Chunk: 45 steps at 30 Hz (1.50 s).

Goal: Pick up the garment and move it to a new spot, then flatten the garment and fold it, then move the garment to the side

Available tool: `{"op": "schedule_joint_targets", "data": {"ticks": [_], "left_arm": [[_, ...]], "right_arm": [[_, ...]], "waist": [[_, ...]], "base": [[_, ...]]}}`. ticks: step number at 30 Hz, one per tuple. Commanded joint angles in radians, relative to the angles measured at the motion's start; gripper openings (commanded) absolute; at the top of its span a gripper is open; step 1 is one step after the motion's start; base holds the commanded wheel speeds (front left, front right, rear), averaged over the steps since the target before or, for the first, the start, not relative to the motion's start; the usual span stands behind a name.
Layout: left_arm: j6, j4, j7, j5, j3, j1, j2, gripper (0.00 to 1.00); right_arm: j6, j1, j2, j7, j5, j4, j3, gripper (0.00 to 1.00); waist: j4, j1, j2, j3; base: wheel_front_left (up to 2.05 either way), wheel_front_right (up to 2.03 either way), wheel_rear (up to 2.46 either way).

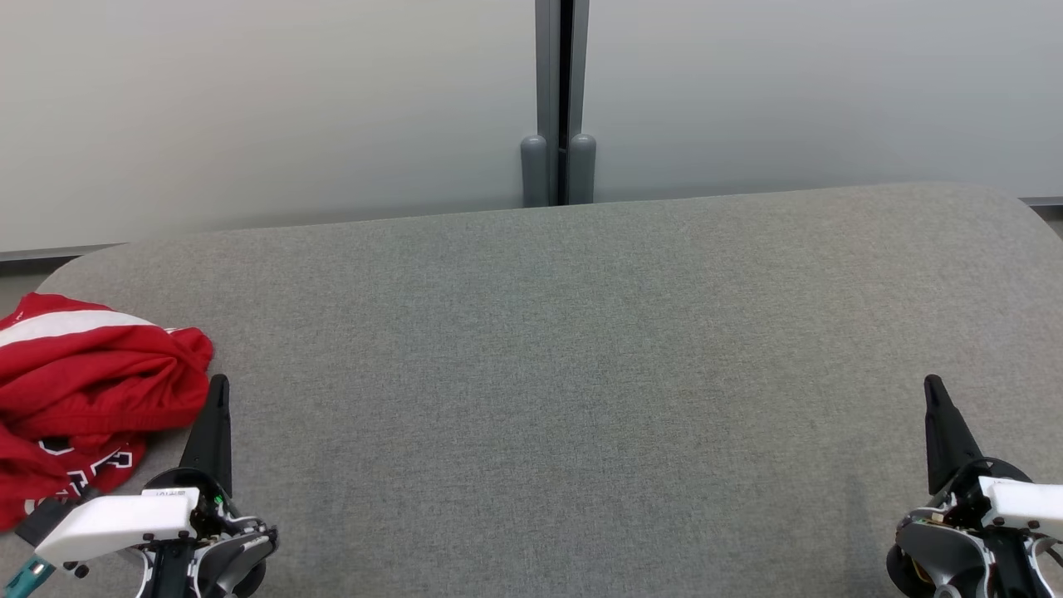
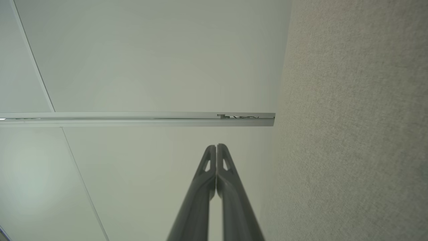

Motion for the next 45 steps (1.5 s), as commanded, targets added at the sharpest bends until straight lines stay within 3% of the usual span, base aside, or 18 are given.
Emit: {"op": "schedule_joint_targets", "data": {"ticks": [1,39,40,45], "left_arm": [[-0.005,0.0,0.001,0.001,0.001,-0.012,0.004,0.0],[-0.005,0.0,0.001,0.001,0.001,-0.012,0.004,0.0],[0.0,0.002,0.0,0.0,-0.001,0.001,0.0,1.0],[0.0,0.003,-0.018,0.009,-0.019,-0.001,-0.002,1.0]], "right_arm": [[0.001,-0.009,-0.001,0.004,-0.006,0.0,0.001,0.0],[0.001,-0.009,-0.001,0.004,-0.006,0.0,0.001,0.0],[0.0,0.002,0.0,0.0,0.0,0.002,0.0,1.0],[0.0,0.009,0.001,-0.012,-0.01,-0.006,0.004,1.0]], "waist": [[0.0,0.0,0.0,0.0],[0.0,0.0,0.0,0.0],[0.0,0.0,0.0,0.0],[0.0,0.0,0.0,-0.001]], "base": [[0.0,0.0,0.0],[0.0,0.0,0.0],[0.0,0.0,0.0],[0.0,0.0,0.0]]}}
